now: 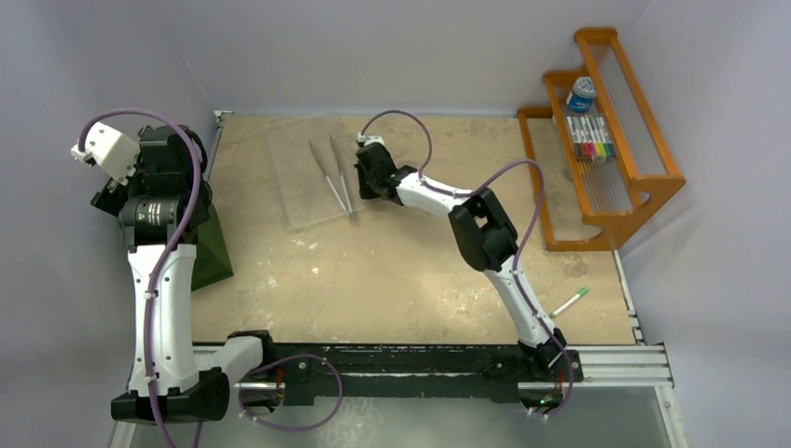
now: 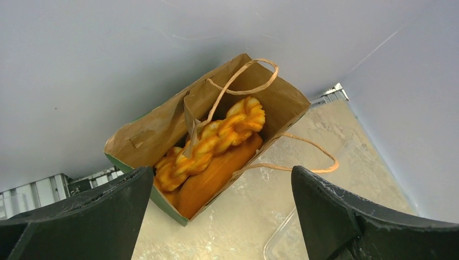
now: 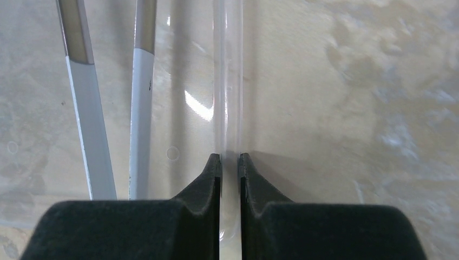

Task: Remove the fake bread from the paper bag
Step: Move the container to the center of the board.

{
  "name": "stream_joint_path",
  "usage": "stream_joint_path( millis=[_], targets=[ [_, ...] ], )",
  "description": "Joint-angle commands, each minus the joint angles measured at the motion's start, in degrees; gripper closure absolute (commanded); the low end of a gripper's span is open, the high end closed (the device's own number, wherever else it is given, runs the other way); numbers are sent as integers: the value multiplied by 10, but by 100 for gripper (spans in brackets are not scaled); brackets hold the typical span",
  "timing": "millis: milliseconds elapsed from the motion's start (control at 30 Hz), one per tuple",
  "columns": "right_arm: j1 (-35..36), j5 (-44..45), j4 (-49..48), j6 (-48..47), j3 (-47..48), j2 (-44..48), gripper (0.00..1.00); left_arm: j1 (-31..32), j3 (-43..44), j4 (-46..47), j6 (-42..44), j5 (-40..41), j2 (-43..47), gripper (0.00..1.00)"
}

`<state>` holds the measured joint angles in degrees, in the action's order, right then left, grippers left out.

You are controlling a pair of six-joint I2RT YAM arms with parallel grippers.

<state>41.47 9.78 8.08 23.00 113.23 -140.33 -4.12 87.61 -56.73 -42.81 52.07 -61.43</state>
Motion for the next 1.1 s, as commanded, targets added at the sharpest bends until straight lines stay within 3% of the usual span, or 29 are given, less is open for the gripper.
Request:
stream_joint_path(
  millis=[0,333,633,1067],
  targets=[
    [-35,16,45,20,-77,52,100,-5,-8,26,-14,-10,8,0],
    [-85,79,50,-17,-202,141,100,-5,-43,46,-2,-34,4,0],
    [-155,79,33,-6,-329,224,100,-5,-50,51,18,-28,-2,0],
    [-226,87,-10,-50,-470,305,100,-5,53,-19,46,48,-70,0]
  ],
)
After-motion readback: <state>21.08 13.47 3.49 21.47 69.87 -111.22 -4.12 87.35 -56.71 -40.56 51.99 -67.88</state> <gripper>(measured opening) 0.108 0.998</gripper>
